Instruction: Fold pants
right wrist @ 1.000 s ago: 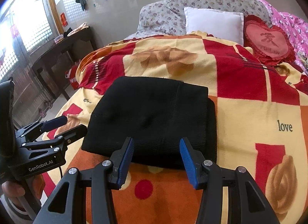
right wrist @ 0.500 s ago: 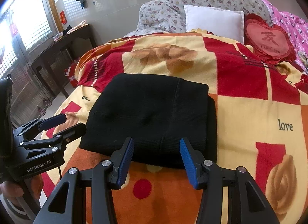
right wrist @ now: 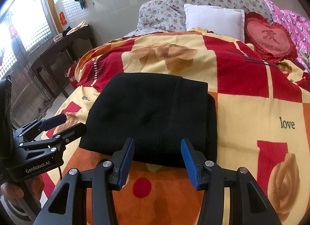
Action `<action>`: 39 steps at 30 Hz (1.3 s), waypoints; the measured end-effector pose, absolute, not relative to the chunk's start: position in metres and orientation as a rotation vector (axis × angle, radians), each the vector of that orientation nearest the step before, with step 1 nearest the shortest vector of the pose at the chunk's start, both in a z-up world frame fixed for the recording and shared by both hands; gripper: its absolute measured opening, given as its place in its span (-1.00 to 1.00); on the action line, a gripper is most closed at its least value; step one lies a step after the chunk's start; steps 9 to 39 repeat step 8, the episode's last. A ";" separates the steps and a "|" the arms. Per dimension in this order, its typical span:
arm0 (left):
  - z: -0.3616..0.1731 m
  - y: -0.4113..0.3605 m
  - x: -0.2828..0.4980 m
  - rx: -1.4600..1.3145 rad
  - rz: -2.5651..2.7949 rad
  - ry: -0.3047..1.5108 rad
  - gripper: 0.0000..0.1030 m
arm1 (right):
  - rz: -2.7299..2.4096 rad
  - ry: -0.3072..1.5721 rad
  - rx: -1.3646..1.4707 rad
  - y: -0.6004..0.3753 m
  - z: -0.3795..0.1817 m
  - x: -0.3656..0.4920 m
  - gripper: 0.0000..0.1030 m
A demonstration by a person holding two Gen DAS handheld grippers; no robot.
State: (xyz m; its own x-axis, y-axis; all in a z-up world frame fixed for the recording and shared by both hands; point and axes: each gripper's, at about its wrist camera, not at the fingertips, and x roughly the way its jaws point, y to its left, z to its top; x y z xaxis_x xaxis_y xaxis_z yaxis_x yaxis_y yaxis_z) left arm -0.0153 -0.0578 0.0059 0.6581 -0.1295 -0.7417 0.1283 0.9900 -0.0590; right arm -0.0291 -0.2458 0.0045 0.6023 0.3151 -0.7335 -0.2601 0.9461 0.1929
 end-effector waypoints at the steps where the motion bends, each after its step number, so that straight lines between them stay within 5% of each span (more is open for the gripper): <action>1: 0.006 -0.057 -0.015 -0.001 -0.146 0.838 0.43 | 0.333 0.863 0.069 -0.246 0.005 -0.029 -0.07; 39: 0.012 -0.046 -0.022 -0.020 -0.150 0.800 0.43 | 0.321 0.843 0.083 -0.254 0.006 -0.033 -0.07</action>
